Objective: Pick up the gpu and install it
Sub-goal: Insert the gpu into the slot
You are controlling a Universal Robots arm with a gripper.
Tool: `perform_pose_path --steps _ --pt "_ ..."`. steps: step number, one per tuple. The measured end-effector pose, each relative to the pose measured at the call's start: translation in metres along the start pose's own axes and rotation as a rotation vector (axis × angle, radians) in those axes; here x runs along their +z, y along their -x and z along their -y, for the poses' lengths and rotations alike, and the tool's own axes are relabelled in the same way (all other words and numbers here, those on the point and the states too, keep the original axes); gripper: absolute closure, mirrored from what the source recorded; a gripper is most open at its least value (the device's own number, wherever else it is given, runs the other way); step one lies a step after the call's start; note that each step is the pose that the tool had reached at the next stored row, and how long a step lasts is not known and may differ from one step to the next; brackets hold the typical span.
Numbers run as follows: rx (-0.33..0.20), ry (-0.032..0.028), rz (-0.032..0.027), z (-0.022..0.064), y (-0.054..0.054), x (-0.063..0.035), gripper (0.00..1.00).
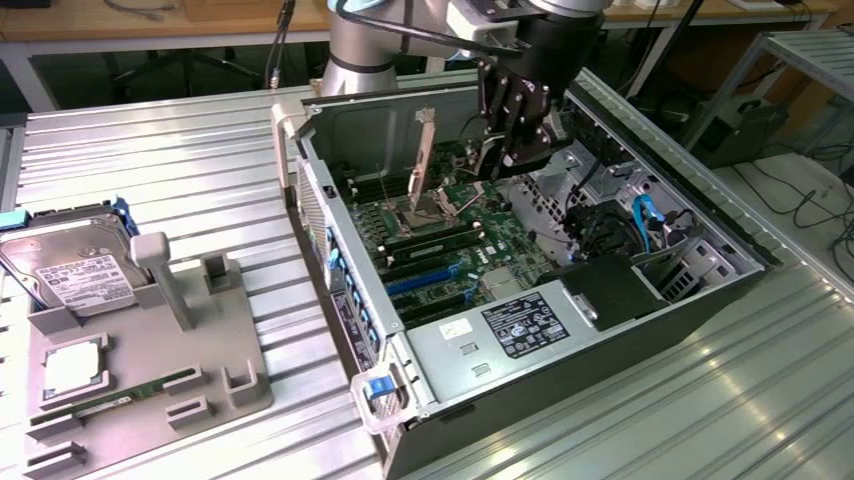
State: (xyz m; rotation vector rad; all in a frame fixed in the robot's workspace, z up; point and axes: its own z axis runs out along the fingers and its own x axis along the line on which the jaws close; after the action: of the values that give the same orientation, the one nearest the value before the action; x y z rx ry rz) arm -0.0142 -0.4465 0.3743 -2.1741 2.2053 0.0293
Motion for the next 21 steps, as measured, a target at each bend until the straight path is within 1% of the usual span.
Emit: perform_pose_path --steps 3,5,8,9,10,11,12,17,21 --pt "-0.001 -0.0005 0.0001 -0.0045 -0.001 0.0033 0.72" --pt "-0.001 -0.0005 0.0006 -0.0060 -0.002 0.0056 0.72" --pt "-0.001 -0.0005 0.0045 -0.0067 -0.007 0.0094 0.72" --pt "-0.001 -0.0004 0.0065 -0.0072 -0.009 0.0106 0.72" --pt "-0.001 -0.0004 0.0113 -0.0075 -0.010 0.0112 0.72" --pt "-0.001 -0.0003 0.0198 -0.0080 -0.010 0.0122 0.72" --pt "-0.001 -0.0005 0.0217 -0.0085 -0.010 0.0136 0.72" --pt "-0.001 -0.0003 0.0219 -0.0109 -0.011 0.0209 0.72" --pt "-0.001 -0.0003 0.0220 -0.0111 -0.011 0.0283 0.72"
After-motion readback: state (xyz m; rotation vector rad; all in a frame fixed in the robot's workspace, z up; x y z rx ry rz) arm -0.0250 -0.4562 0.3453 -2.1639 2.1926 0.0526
